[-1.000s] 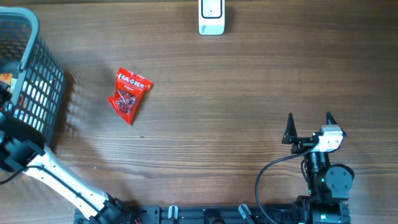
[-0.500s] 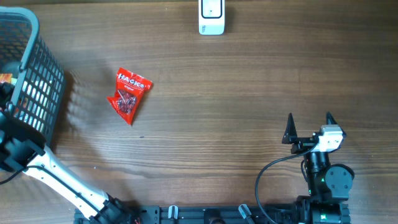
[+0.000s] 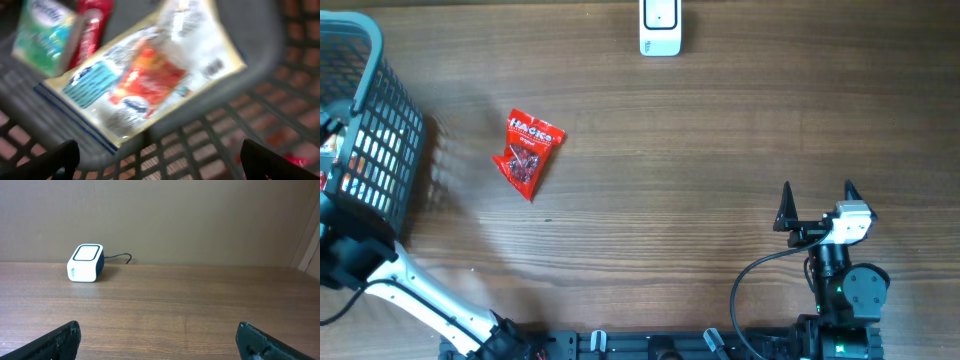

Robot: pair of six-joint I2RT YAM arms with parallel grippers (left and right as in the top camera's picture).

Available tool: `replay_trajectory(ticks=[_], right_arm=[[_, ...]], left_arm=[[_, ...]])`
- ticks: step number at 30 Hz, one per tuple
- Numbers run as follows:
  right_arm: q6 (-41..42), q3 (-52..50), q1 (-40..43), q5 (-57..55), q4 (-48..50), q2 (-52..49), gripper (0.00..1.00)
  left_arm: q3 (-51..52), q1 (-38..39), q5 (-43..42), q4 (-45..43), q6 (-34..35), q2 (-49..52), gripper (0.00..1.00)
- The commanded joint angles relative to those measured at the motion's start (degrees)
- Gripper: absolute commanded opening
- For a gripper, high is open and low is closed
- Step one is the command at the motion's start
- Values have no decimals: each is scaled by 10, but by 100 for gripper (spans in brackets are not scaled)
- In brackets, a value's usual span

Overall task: Scan the item barcode
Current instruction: 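Reach the left gripper back into the basket and grasp the orange box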

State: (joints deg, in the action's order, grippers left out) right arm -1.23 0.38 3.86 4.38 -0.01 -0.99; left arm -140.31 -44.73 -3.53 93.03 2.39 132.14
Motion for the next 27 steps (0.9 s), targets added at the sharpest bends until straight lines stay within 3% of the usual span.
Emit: replay_trajectory(ticks=[1, 11, 17, 27], right_arm=[[-2, -1, 3, -10, 1, 5, 100], [-2, -1, 3, -10, 1, 5, 100], [-2, -1, 3, -10, 1, 5, 100], [-2, -1, 3, -10, 1, 5, 100]], left_arm=[[47, 23, -29, -15, -67, 0, 100], [137, 19, 71, -67, -45, 0, 100], [144, 9, 73, -88, -45, 3, 100], [238, 11, 73, -172, -48, 3, 100]])
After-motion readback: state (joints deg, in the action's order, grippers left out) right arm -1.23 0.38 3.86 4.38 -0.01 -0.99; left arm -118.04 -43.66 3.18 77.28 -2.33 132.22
